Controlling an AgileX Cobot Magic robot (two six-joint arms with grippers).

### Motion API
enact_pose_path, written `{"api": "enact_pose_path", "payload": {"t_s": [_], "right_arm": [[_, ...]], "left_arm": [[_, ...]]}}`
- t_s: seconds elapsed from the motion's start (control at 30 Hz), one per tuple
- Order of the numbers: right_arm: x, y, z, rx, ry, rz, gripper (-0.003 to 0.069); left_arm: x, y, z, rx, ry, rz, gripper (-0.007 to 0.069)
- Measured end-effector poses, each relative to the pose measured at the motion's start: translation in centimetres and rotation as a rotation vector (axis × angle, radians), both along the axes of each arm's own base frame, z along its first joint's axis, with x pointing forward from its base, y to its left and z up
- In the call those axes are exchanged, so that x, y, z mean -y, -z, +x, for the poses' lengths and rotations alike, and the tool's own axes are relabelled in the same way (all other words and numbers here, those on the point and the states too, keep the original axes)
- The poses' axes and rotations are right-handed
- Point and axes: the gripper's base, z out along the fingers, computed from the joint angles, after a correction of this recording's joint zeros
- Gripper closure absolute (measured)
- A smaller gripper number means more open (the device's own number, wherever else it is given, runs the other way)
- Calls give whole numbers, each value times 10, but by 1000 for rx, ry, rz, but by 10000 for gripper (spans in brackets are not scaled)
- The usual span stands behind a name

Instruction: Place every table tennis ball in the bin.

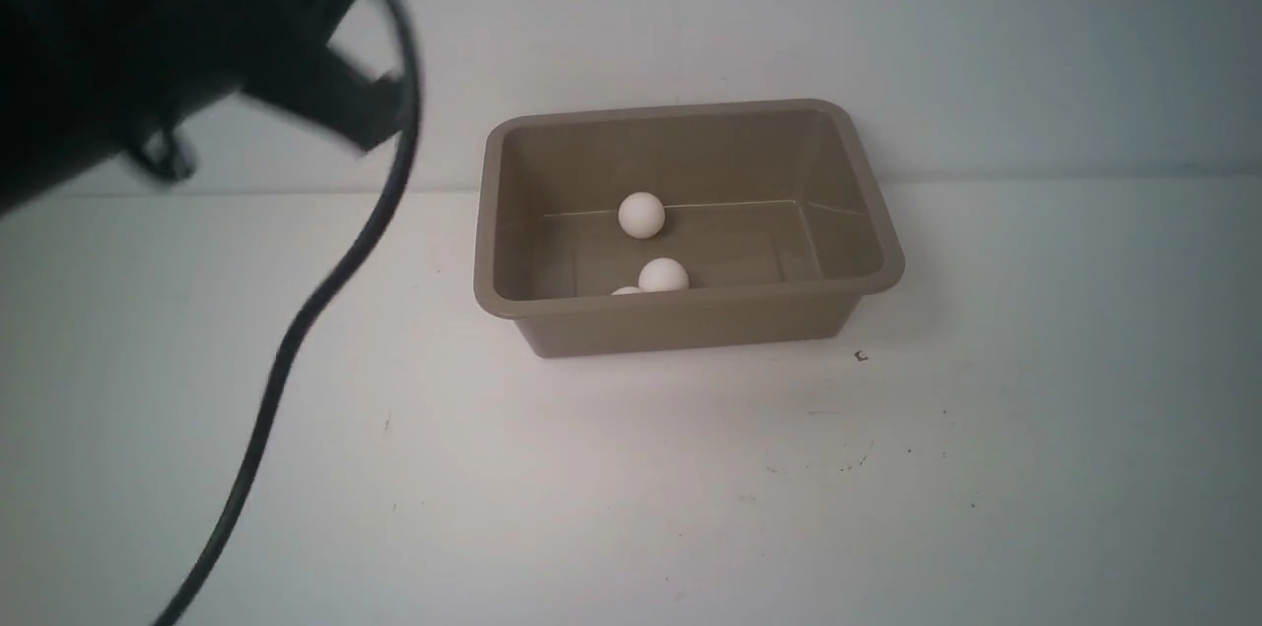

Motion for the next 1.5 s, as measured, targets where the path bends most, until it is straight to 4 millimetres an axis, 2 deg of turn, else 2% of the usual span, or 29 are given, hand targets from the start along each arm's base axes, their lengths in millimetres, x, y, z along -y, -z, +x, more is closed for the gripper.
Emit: {"api": "enact_pose_path", "payload": {"t_s": [0.13, 0.3, 0.5, 0.7, 0.93, 1.4, 1.5], "right_arm": [[11, 25, -16, 49, 29, 44, 676], [20, 60, -32, 77, 33, 78, 676], [22, 80, -38, 73, 36, 92, 676], [23, 85, -38, 26, 46, 99, 676], [22, 85, -37, 23, 45, 105, 676], [22, 85, -37, 22, 46, 109, 676], [22, 85, -37, 22, 46, 109, 676]], "left_arm": [[-15, 33, -37, -41, -42, 11, 629], [-25, 59, -75, -64, -48, -51, 629], [-31, 81, -95, -96, -54, -107, 629], [-34, 104, -106, -165, -64, -182, 629], [-34, 100, -119, -120, -12, -221, 629], [-34, 99, -121, -111, -5, -221, 629], [-38, 96, -125, -60, -31, -199, 629]]}}
